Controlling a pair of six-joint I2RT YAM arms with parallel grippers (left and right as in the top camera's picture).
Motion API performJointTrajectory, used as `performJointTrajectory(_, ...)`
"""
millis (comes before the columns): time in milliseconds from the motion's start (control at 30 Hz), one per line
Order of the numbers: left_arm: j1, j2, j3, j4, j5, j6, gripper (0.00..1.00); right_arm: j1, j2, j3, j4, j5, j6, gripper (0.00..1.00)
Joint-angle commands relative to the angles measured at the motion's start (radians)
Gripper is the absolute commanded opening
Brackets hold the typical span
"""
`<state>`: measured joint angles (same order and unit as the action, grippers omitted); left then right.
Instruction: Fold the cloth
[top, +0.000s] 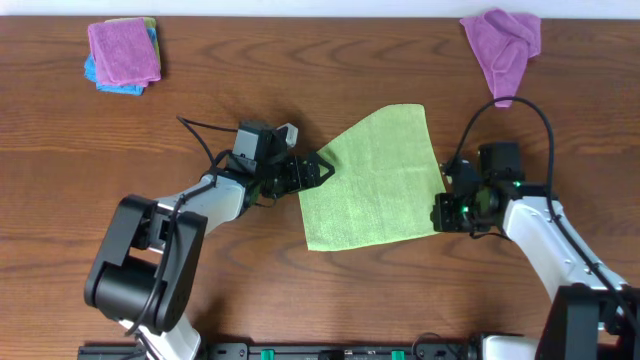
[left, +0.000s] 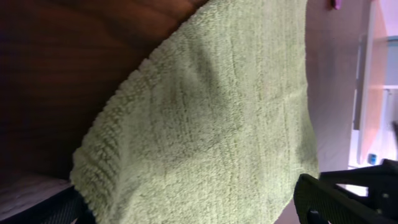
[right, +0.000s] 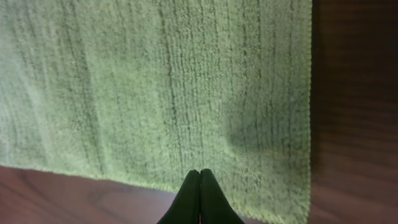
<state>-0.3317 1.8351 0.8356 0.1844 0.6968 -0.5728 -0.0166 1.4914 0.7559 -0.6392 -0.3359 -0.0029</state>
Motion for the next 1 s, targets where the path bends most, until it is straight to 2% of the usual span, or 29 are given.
performJointTrajectory(0, -0.003, 0.05, -0.016, -0.015, -0.019, -0.017, 0.95, 0.005, 0.0, -0.042, 0.036, -0.012, 0.043, 0.02)
performJointTrajectory(500, -0.003, 0.052, -0.016, 0.014, -0.022, -0.06, 0.95, 0.005, 0.0, -0.121, 0.291, 0.074, 0.07, 0.01)
performJointTrajectory(767, -0.003, 0.056, -0.016, 0.016, -0.054, -0.064, 0.95, 0.018, 0.001, -0.121, 0.234, 0.16, 0.065, 0.02)
performJointTrajectory(967, -0.003, 0.059, -0.016, 0.079, -0.058, -0.091, 0.95, 0.042, 0.012, -0.122, 0.234, 0.18, 0.068, 0.02)
